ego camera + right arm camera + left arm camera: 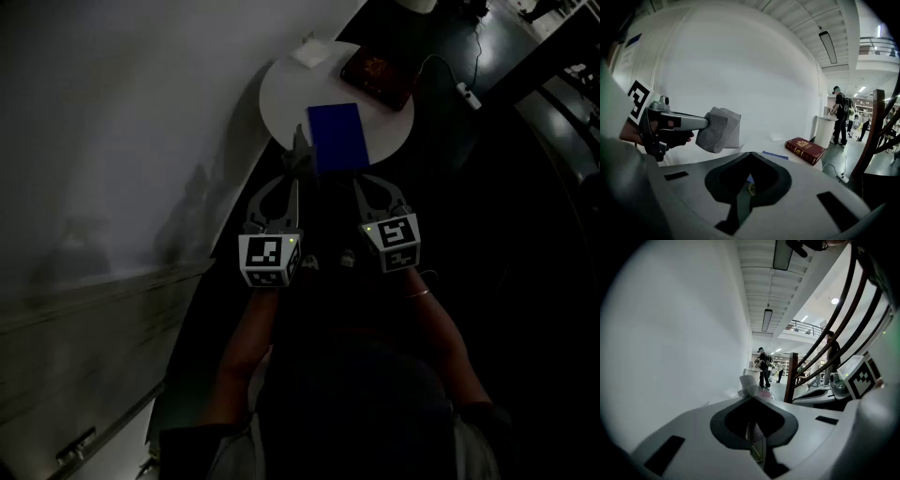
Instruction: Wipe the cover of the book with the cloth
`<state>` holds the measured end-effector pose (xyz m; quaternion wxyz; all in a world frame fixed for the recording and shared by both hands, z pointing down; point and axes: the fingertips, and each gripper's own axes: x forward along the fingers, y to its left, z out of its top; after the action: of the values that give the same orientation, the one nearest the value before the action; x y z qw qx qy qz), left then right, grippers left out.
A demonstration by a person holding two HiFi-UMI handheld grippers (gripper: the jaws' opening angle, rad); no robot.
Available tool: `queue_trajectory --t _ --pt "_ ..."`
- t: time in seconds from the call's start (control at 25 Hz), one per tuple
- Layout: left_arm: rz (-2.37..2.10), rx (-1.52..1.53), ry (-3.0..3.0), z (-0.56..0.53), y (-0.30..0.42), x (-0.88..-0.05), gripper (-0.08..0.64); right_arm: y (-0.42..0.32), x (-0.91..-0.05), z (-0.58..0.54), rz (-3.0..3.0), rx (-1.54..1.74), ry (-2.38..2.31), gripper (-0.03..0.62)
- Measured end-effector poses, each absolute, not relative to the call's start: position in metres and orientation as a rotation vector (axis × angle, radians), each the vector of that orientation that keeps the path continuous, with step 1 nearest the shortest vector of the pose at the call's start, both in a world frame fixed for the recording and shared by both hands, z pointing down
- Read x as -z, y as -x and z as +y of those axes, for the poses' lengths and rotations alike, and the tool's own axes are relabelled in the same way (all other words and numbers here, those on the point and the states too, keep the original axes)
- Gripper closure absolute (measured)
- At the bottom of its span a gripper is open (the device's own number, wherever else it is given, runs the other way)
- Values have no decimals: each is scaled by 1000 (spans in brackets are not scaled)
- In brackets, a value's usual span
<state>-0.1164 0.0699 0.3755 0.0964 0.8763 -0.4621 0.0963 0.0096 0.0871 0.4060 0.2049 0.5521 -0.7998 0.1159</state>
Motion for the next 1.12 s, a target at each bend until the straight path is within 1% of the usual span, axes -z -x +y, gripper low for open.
queue_trajectory --t 0.84,1.12 --pt "-1389 -312 -2579 59 108 -383 535 1 -430 76 -2278 -317 -1424 563" --pt "-1397 -325 -2567 50 102 -387 535 -7 -437 66 -2276 -326 -1395 563"
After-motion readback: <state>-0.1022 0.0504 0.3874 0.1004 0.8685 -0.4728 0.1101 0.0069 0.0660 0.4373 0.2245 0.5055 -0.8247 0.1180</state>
